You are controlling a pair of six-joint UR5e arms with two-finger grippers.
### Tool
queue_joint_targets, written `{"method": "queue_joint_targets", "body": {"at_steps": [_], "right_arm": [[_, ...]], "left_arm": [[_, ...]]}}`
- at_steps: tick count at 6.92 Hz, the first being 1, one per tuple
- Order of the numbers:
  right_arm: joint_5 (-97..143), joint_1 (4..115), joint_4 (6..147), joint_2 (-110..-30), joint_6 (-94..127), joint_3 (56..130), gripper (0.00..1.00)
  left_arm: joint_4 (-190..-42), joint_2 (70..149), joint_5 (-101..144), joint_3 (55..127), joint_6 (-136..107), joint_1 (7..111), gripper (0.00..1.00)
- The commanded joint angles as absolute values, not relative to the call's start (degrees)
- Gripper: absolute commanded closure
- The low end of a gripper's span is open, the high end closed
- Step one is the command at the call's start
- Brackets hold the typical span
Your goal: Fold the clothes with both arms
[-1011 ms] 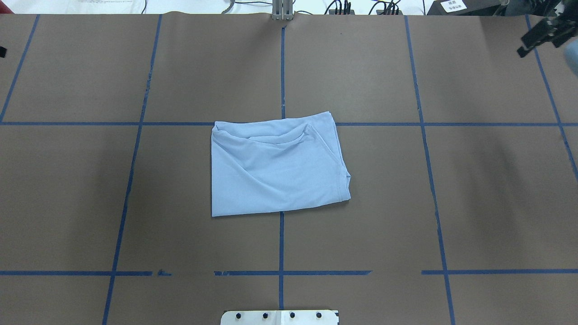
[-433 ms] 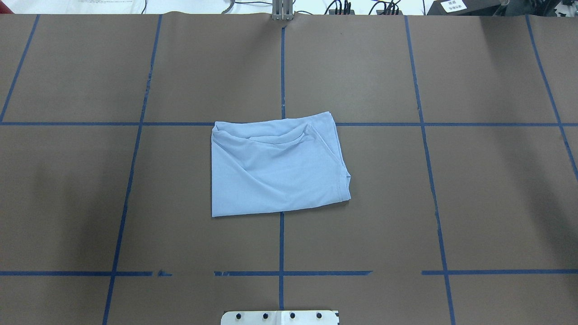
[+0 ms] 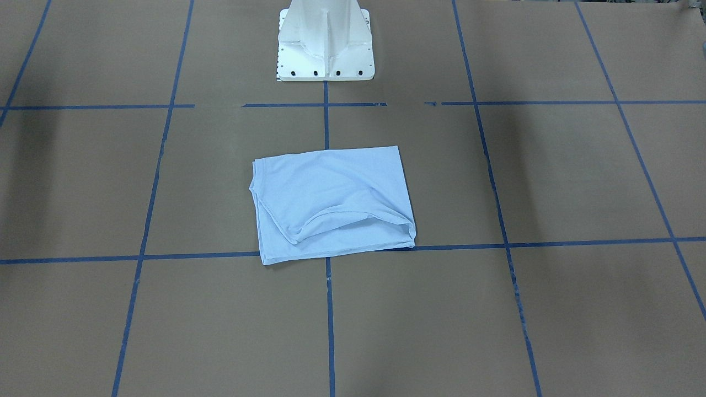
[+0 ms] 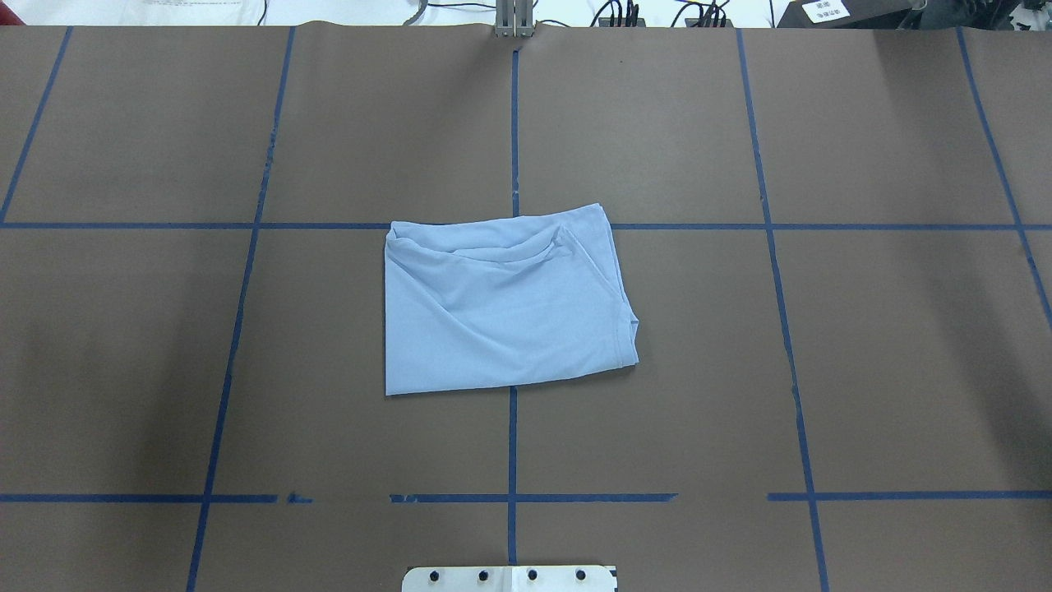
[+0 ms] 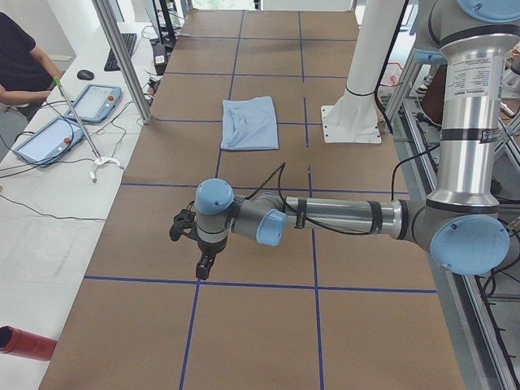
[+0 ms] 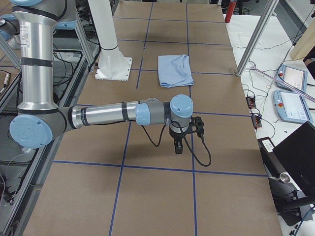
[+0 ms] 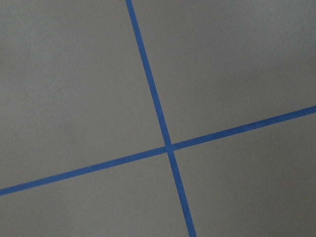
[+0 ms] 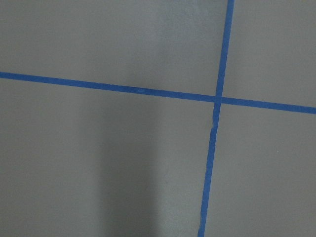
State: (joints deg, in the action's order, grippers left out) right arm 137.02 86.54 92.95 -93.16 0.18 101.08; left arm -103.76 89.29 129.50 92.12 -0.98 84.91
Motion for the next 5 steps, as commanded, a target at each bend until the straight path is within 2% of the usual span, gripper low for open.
{"method": "queue_joint_targets", "body": {"at_steps": [1,2,5], "right_arm": [[137.4,86.6,92.4,-93.4,-0.1,96.3,0.00],[137.3,86.6,92.1,-93.3,-0.2,94.9,0.00],[139.5,87.9,88.1,-93.8,0.0,91.4,0.00]], "left_arm": [[-96.3,89.4,129.6,92.5,4.5,85.9,0.00],[-91.5,89.6,129.6,92.2,10.6,87.9,0.00],[-90.8,86.8,132.3,94.6,12.9,90.6,0.00]]}}
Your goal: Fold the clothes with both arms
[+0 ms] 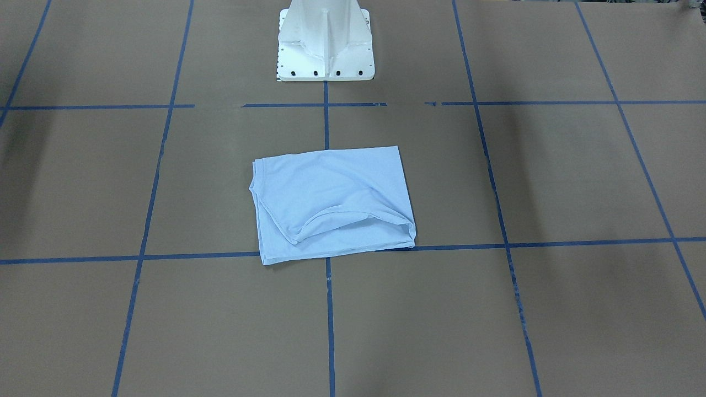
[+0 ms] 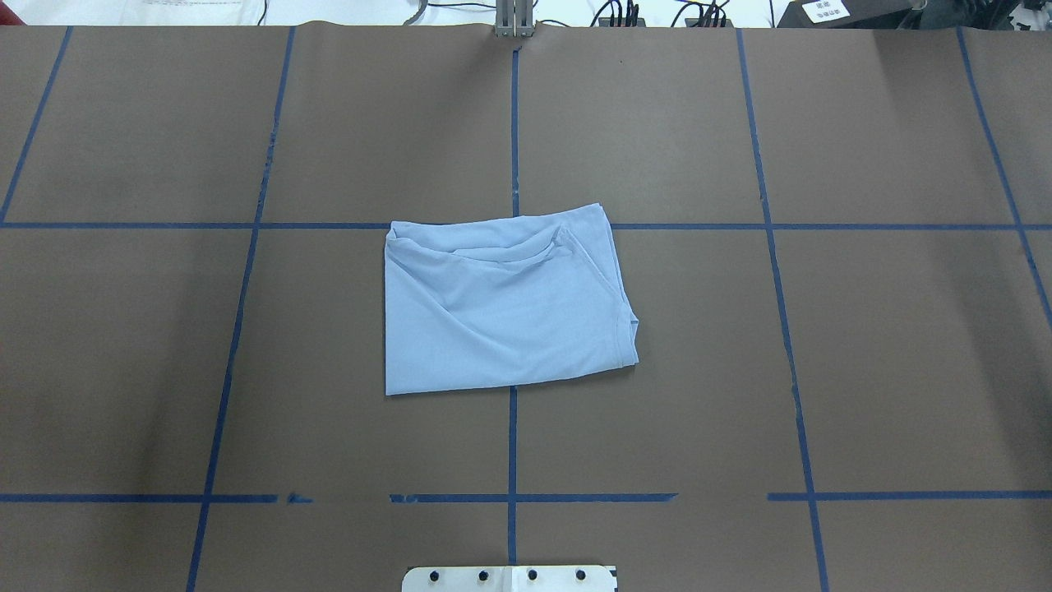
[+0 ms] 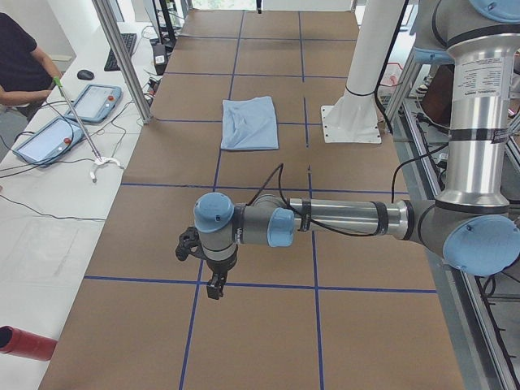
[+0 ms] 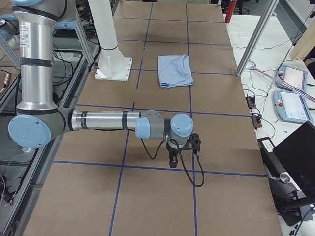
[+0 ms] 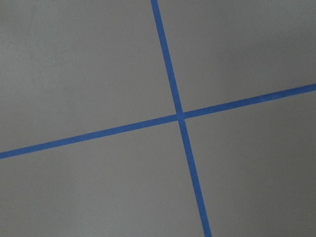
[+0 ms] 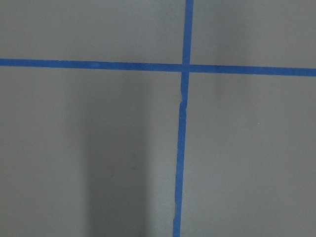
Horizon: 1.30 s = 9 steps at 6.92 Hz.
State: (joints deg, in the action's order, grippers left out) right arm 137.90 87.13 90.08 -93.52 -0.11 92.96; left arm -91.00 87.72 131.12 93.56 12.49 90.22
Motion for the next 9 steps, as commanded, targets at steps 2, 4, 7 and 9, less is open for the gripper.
{"method": "queue_joint_targets", "body": {"at_steps": [2,4,7,9], "right_arm": [[139.7,88.3,87.7,-92.9,0.1,91.6,0.00],[139.5,91.6,89.6,-92.0,0.2,94.6,0.00],[139.4,92.8,93.1,-92.9,0.0,97.8,0.00],[139.3,92.8,92.9,-92.7,0.0,97.8,0.00]], "left_arm": [[-90.8,86.8,132.4,94.8,12.7,90.6,0.00],[-90.7,86.8,132.4,95.5,12.5,90.6,0.00],[-90.7,86.8,132.3,96.5,12.5,90.6,0.00],[-90.7,86.8,132.2,96.5,12.4,90.6,0.00]]}}
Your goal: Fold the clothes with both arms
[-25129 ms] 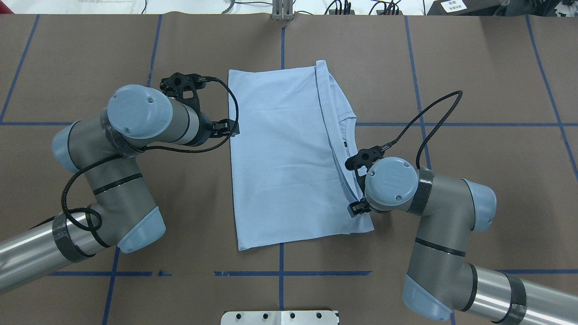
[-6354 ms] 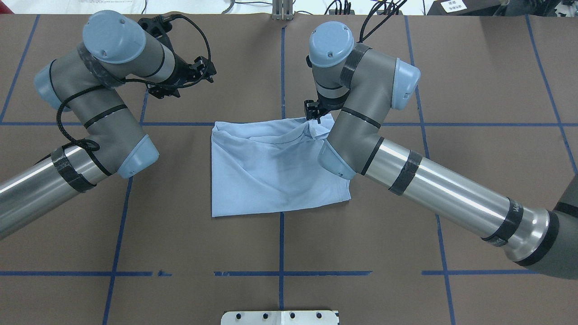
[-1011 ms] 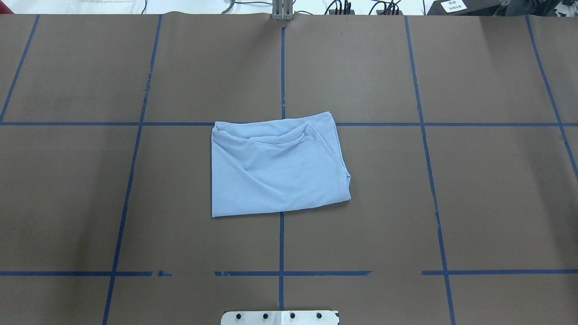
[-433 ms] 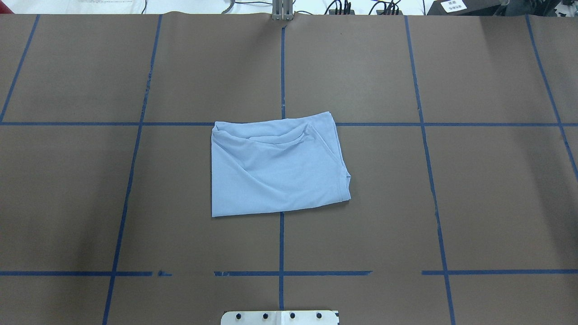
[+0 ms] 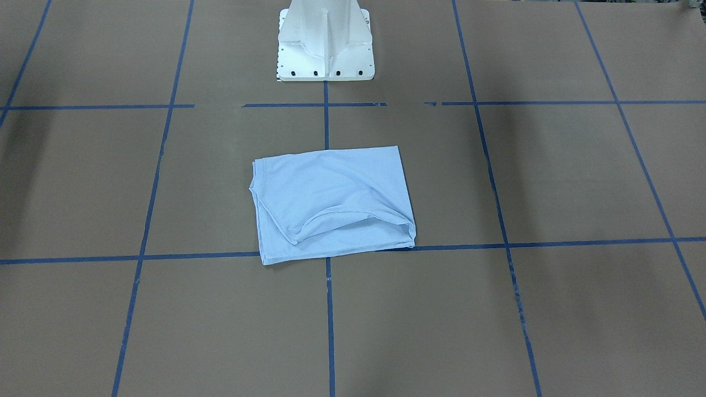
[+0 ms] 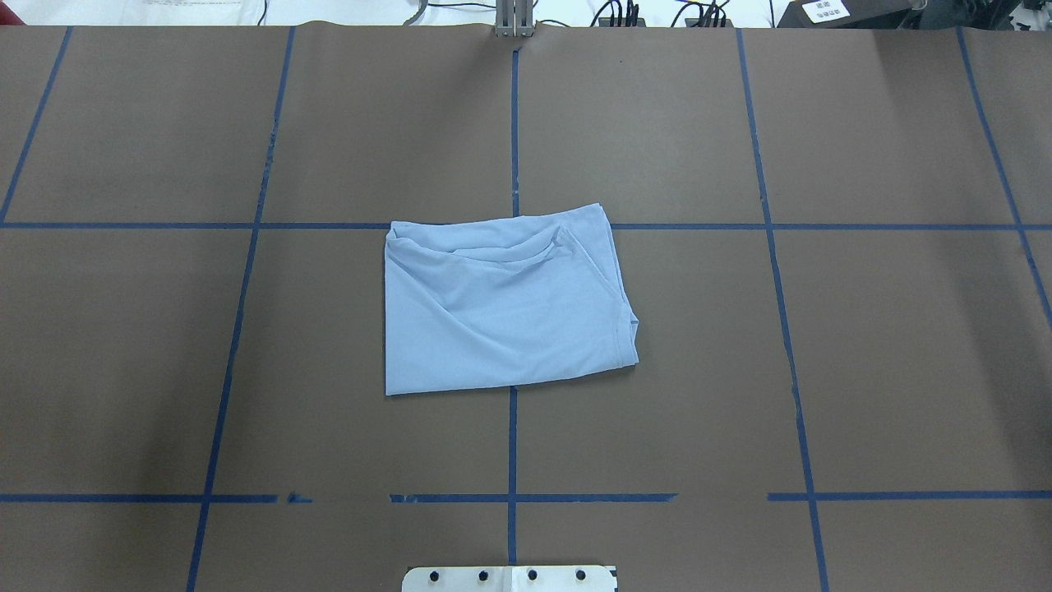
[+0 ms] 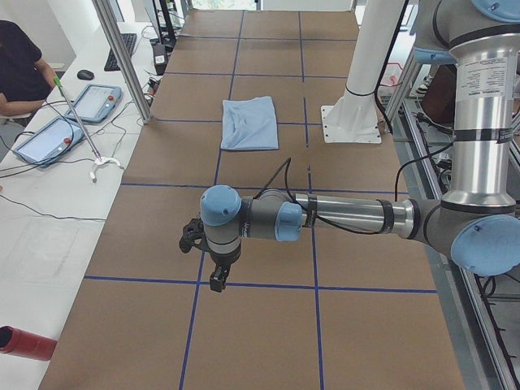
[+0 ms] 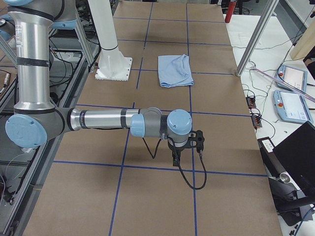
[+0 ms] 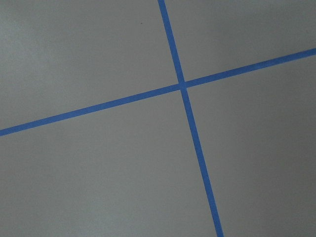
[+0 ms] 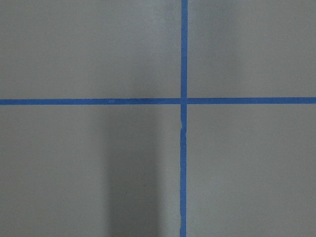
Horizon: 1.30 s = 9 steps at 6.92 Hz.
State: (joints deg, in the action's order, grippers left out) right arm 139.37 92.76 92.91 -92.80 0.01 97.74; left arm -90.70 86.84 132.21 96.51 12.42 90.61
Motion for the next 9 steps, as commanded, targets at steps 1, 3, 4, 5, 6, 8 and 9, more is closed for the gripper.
{"method": "queue_joint_targets", "body": {"at_steps": [1,3,4,5,6,8,9], "right_arm": [[139.3,92.8,92.8,-92.6,0.0,97.8,0.00],[139.4,92.6,92.8,-92.6,0.0,97.8,0.00],[139.4,92.5,92.7,-92.5,0.0,97.8,0.00],[139.4,92.4,92.7,-92.4,-0.1,97.8,0.00],[139.3,91.8,92.6,-92.3,-0.3,97.9,0.00],[136.6,89.9,92.5,-91.8,-0.6,97.9,0.00],[136.0,89.8,92.5,-91.6,-0.7,97.8,0.00]], "left_arm": [[-90.7,86.8,132.2,96.7,12.4,90.7,0.00],[-90.6,86.8,132.2,96.8,12.4,90.7,0.00],[-90.5,86.8,132.2,96.9,12.4,90.7,0.00],[-90.4,86.8,132.3,96.8,12.4,90.7,0.00],[-90.4,86.8,132.3,96.9,12.4,90.6,0.00],[-90.5,86.8,132.3,96.9,12.4,90.7,0.00],[-90.4,86.8,132.3,97.0,12.4,90.7,0.00]]}}
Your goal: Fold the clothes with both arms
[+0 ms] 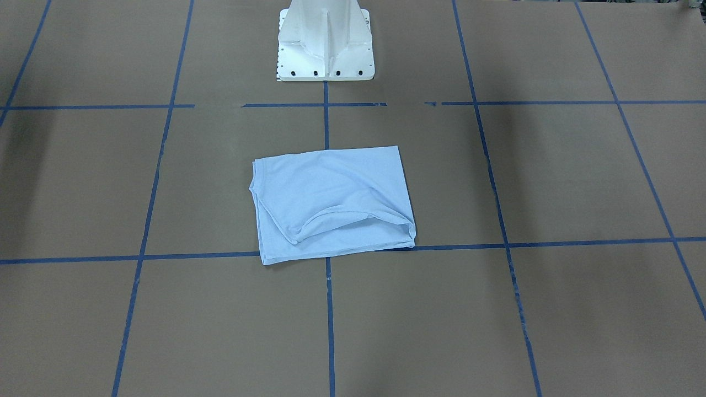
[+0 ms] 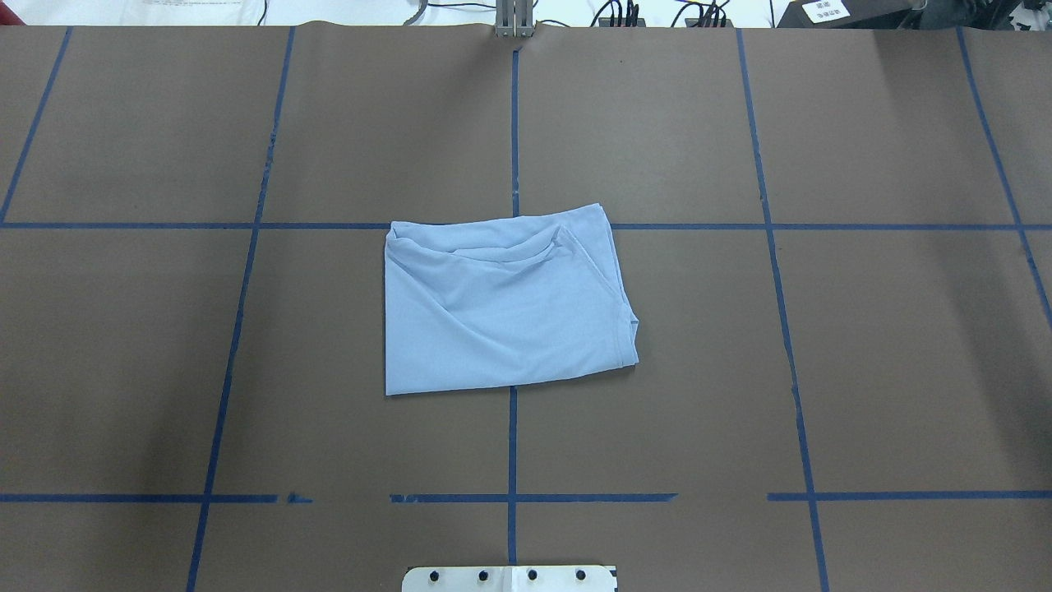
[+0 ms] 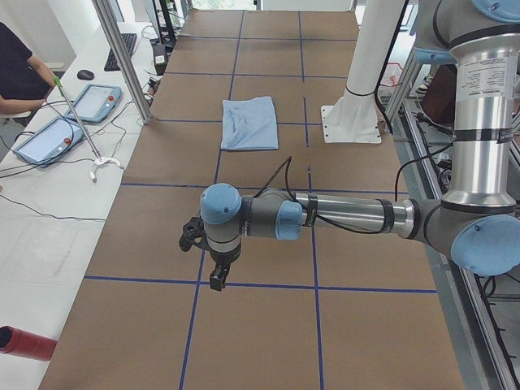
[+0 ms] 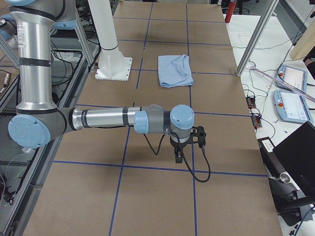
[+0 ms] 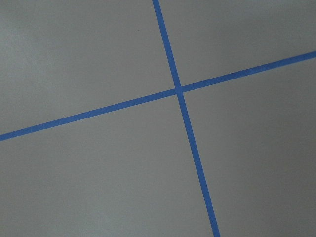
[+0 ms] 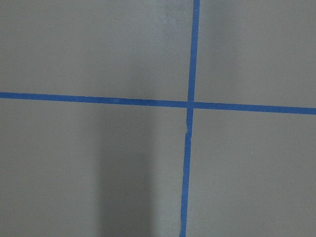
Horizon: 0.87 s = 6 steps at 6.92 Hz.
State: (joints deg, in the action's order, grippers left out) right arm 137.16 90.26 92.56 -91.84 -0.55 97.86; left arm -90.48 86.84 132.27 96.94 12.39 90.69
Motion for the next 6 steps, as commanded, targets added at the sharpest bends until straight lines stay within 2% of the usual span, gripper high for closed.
{"method": "queue_joint_targets", "body": {"at_steps": [1,3,6], "right_arm": [[136.1,89.8,92.5,-91.6,-0.7,97.9,0.00],[136.1,89.8,92.5,-91.6,-0.7,97.9,0.00],[136.4,89.8,92.5,-91.6,-0.7,97.9,0.00]], "left_arm": [[-90.4,86.8,132.3,96.9,11.9,90.6,0.00],[-90.4,86.1,136.1,97.1,1.8,90.6,0.00],[-90.5,86.1,135.9,97.0,1.4,90.6,0.00]]}}
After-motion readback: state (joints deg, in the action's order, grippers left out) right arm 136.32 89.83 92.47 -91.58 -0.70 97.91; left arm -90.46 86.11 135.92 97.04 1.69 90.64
